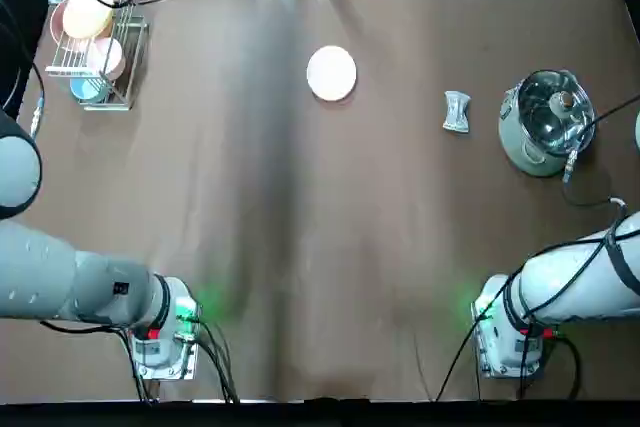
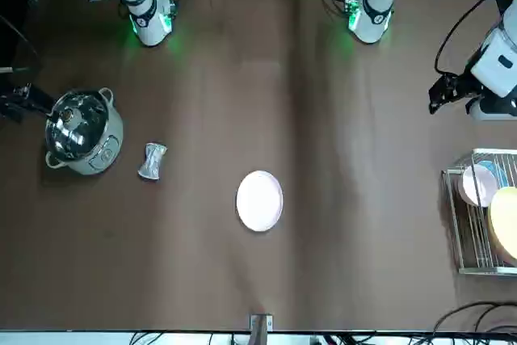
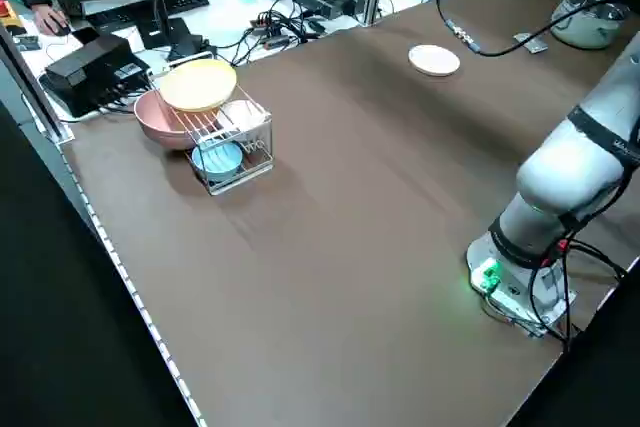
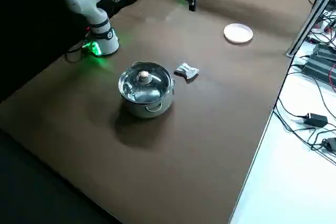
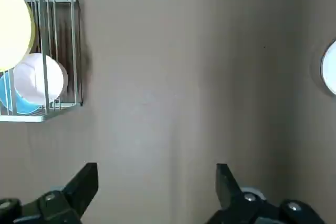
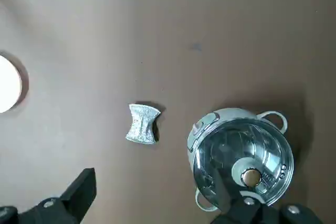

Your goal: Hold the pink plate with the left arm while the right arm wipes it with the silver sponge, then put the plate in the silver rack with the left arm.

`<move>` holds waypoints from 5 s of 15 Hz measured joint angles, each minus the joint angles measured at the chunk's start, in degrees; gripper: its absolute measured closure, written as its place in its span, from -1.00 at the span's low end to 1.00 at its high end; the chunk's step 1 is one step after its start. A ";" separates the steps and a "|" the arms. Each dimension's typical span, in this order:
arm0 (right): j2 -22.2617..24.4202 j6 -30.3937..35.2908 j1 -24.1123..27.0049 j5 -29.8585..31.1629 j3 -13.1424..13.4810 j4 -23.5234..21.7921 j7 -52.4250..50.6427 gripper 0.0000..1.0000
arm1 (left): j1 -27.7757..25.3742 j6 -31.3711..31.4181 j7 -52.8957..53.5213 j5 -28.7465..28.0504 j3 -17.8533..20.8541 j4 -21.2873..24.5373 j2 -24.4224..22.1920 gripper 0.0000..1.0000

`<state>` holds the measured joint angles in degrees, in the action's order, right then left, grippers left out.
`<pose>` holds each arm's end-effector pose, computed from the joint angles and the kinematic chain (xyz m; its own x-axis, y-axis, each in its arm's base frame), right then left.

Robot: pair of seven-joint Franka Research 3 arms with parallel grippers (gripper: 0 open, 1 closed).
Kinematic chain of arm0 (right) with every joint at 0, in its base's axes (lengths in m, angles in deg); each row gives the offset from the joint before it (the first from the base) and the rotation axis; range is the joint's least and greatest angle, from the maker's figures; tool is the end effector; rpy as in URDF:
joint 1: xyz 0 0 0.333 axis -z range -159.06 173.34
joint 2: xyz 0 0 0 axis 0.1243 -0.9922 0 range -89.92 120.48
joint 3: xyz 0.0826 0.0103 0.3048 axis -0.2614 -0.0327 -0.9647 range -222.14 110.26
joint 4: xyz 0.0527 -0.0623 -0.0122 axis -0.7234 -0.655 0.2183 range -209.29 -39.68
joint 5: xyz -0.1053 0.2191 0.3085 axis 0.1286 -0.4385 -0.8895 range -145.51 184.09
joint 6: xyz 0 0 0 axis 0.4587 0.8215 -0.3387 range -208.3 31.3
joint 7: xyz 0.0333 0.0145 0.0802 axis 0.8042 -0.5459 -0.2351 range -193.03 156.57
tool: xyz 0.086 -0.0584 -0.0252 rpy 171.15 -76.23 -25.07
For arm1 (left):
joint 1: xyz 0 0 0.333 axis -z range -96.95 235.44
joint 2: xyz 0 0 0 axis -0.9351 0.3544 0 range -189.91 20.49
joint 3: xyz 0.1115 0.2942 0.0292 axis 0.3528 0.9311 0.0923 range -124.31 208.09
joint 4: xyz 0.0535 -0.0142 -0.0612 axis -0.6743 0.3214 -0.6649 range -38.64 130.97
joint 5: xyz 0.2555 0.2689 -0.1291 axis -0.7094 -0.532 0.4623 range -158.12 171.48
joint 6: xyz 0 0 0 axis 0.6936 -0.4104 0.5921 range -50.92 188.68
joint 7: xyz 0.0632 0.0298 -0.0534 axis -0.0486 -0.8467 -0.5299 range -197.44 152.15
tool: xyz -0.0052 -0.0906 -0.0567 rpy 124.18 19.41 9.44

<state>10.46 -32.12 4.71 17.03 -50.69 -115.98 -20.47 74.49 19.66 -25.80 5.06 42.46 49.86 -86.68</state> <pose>0.5783 -0.0218 0.6325 0.9998 -0.0089 0.0157 -0.0084 -0.9995 -0.0310 0.5506 -0.0421 0.6095 0.9985 -0.0294 0.0462 -0.0282 -0.9993 -0.0253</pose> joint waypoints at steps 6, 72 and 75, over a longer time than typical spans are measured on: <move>0.00 0.00 -0.03 0.00 0.00 0.00 0.00 -1.00 | 0.00 0.00 0.00 0.00 0.00 -0.01 0.00 -0.98; -29.58 -19.75 -6.63 -6.50 -0.17 -19.29 10.48 0.96 | 10.50 52.01 -9.78 13.51 -18.81 -9.52 53.16 -0.01; -29.57 -13.68 -6.62 -6.50 -0.13 -16.08 10.56 0.96 | 10.69 52.00 -9.74 13.51 -19.06 -10.16 53.46 0.21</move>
<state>-19.11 -45.80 -1.91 10.52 -50.82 -132.06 -9.91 85.18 71.66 -35.54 18.57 23.40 39.70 -33.21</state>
